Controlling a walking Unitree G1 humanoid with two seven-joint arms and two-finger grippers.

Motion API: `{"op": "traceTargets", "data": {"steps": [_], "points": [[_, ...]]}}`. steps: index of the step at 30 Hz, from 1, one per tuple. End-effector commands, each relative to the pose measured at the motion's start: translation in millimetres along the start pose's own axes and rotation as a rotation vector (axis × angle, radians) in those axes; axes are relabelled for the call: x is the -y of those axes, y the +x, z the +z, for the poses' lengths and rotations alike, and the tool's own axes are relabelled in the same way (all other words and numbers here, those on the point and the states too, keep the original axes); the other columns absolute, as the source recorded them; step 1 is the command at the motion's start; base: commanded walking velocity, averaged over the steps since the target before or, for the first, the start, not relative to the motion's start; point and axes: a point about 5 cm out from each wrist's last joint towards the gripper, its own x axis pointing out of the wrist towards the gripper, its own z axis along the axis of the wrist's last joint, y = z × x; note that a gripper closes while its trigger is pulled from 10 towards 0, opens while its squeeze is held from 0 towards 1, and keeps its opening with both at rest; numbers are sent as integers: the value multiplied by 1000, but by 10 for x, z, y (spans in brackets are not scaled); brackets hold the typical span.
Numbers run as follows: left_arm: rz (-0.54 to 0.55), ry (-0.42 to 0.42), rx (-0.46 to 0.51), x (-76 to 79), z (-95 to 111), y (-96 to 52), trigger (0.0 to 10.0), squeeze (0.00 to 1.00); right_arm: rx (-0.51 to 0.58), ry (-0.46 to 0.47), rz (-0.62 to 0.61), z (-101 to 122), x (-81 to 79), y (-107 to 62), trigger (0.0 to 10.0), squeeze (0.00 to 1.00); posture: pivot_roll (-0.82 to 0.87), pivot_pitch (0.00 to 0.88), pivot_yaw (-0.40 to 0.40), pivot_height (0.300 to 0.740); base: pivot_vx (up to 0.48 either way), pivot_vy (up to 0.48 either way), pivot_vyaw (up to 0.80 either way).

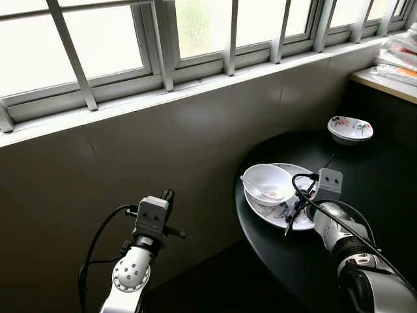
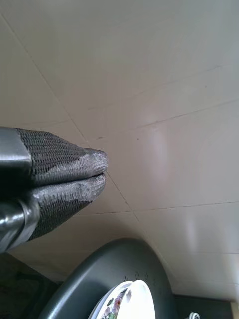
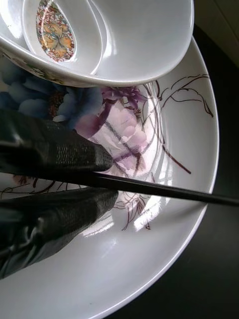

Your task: Kitchen organization

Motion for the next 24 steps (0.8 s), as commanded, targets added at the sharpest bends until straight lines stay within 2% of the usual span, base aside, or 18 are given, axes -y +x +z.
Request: {"op": "traceTargets", "data": {"steps": [1,7,9,10,12,13,16,18,21,23,24], "points": [[-1,9,-15,-3,-27,6,10000,0,-40,19,-23,-70,7,1,0,0,-101,0,53,740,0,0,0],[-1,11,-19,-4,-36,5,10000,0,48,9,-56,50,1,-8,0,0,-102,0,54,740,0,0,0],[-2,12,-20,-5,-38,7,10000,0,139,-8,-76,164,-25,-28,0,0,-102,0,56,740,0,0,0],[-2,12,-20,-5,-38,7,10000,0,139,-8,-76,164,-25,-28,0,0,-102,0,56,740,0,0,0],[-2,12,-21,-5,-40,10,10000,0,290,-54,-95,370,-80,-84,0,0,-103,0,56,740,0,0,0],[-2,12,-21,-5,-40,10,10000,0,290,-54,-95,370,-80,-84,0,0,-103,0,56,740,0,0,0],[-3,13,-23,-5,-44,13,10000,0,416,-95,-86,543,-149,-149,0,0,-103,0,57,740,0,0,0],[-3,14,-22,-5,-44,15,10000,0,535,-103,-67,696,-216,-234,0,0,-103,0,56,740,0,0,0],[-1,14,-22,-5,-45,16,10000,0,609,-114,-27,783,-292,-305,0,0,-103,0,56,740,0,0,0],[0,14,-21,-7,-46,17,10000,0,683,-169,43,846,-430,-393,0,0,-104,0,56,740,0,0,0],[2,13,-19,-9,-45,18,10000,0,733,-218,109,867,-557,-468,0,0,-105,0,57,740,0,0,781]]}}
